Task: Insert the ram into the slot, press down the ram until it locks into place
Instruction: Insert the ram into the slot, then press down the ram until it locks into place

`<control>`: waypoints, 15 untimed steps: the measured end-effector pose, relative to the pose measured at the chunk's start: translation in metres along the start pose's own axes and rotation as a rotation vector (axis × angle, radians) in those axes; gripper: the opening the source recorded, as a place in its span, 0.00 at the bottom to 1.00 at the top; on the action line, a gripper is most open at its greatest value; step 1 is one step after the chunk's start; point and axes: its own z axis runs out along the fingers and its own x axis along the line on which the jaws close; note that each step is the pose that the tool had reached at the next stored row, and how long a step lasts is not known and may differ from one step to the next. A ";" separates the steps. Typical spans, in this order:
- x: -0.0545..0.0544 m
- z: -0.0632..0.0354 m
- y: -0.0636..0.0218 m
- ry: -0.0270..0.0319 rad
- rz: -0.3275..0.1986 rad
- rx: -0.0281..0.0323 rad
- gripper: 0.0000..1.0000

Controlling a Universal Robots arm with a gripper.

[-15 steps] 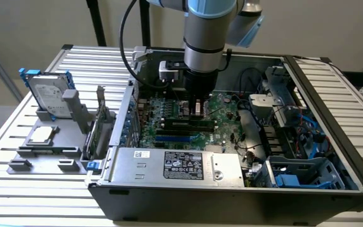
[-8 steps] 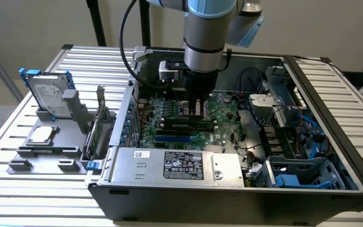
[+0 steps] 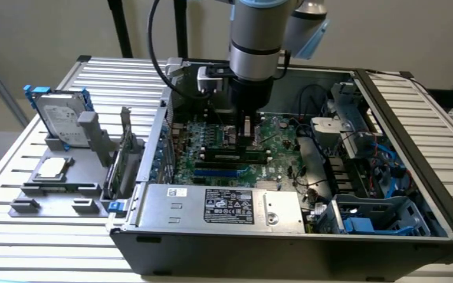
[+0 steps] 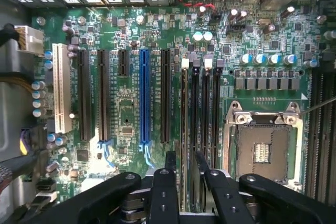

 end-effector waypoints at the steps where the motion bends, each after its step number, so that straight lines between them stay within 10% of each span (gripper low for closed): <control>1: 0.000 -0.0033 0.0006 -0.0002 0.000 0.0000 0.27; 15: 0.000 -0.0048 0.0009 -0.0011 0.000 0.0001 0.11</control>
